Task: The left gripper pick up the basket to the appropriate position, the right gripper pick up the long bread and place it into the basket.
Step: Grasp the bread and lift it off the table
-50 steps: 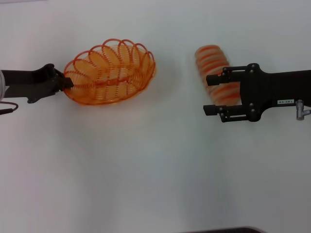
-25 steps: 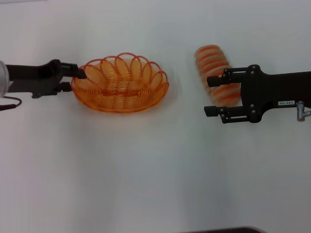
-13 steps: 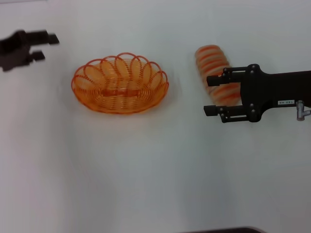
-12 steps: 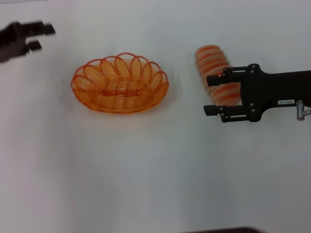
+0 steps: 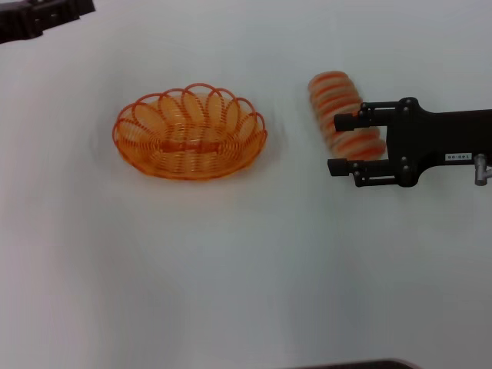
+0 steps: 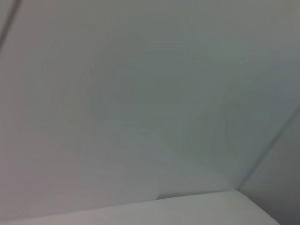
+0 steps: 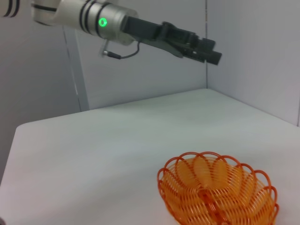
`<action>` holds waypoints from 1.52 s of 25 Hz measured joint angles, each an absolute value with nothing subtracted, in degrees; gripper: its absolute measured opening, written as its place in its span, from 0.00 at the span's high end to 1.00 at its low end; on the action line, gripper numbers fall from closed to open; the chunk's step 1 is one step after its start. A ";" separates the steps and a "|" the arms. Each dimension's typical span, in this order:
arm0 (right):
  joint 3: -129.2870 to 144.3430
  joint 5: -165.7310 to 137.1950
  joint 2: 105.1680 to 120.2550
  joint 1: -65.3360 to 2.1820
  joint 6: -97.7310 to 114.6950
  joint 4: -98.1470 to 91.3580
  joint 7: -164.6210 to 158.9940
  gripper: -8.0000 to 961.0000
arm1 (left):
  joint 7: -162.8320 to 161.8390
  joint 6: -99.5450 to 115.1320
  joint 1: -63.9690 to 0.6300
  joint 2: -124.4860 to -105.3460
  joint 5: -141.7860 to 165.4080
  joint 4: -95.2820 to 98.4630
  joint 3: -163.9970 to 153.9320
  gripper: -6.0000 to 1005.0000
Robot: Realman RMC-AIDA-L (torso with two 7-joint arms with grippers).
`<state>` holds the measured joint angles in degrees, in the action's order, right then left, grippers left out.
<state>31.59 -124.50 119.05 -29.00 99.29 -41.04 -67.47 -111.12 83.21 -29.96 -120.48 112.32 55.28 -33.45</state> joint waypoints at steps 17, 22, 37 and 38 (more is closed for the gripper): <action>29.71 -124.44 117.17 -28.65 97.52 -40.96 -77.11 0.24 | -90.41 96.38 -29.26 -120.42 126.86 61.45 -41.12 0.33; 29.70 -124.61 116.83 -28.47 97.41 -40.96 -78.16 0.24 | -89.35 95.94 -29.00 -121.28 128.76 61.70 -43.40 0.33; 29.70 -124.79 116.77 -27.45 97.38 -41.16 -78.51 0.24 | -89.97 93.09 -25.65 -122.41 133.17 65.65 -42.42 0.32; 29.70 -124.78 116.74 -27.41 97.38 -41.26 -78.53 0.24 | -90.11 92.94 -25.32 -122.67 133.21 65.96 -42.19 0.32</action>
<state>29.70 -124.78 116.74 -27.41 97.38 -41.26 -78.54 -90.11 92.94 -25.32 -122.67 133.21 65.96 -42.19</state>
